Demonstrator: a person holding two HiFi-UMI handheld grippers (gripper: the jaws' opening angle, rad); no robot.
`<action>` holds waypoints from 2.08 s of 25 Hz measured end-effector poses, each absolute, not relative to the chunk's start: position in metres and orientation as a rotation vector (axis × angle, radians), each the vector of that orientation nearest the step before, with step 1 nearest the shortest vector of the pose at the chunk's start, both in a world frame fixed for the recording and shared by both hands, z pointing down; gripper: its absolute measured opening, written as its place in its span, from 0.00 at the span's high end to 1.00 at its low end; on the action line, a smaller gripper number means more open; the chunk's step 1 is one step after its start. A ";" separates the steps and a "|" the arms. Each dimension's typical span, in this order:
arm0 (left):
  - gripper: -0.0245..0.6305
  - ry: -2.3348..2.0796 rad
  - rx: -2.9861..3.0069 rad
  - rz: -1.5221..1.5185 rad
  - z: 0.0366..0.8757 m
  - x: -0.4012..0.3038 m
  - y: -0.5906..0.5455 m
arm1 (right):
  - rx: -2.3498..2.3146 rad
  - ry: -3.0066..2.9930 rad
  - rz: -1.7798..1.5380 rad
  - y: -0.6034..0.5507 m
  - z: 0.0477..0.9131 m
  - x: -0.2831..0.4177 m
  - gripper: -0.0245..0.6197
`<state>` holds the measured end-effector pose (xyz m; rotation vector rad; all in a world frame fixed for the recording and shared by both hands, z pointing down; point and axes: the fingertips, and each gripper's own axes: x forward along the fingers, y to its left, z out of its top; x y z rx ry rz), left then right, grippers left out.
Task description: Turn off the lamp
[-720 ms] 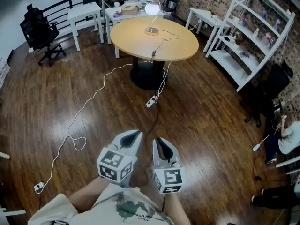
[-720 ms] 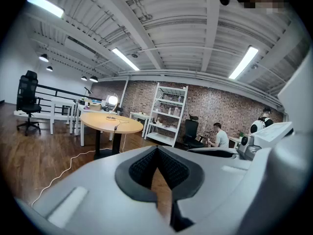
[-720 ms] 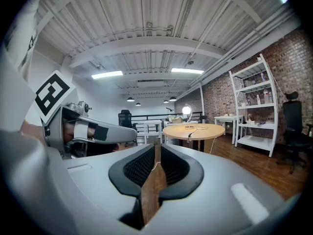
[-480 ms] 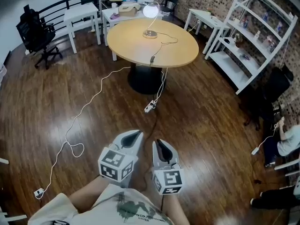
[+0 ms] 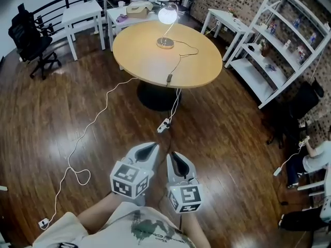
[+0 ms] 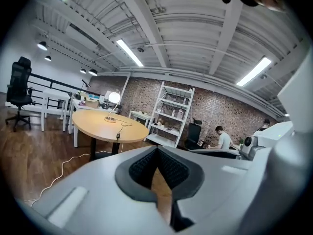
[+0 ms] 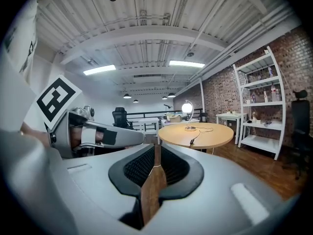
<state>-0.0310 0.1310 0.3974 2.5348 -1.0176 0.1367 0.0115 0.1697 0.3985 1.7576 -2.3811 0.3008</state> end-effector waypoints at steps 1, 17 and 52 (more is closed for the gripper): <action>0.96 -1.012 2.530 0.136 0.397 -0.032 0.121 | 1.754 -2.378 0.302 0.159 0.398 0.011 0.90; 0.96 -0.993 2.550 0.179 0.402 -0.036 0.044 | 1.792 -2.392 0.308 0.063 0.398 0.008 0.90; 0.96 -1.225 2.400 0.316 0.480 0.049 -0.259 | 1.476 -2.403 0.369 -0.275 0.488 0.102 0.90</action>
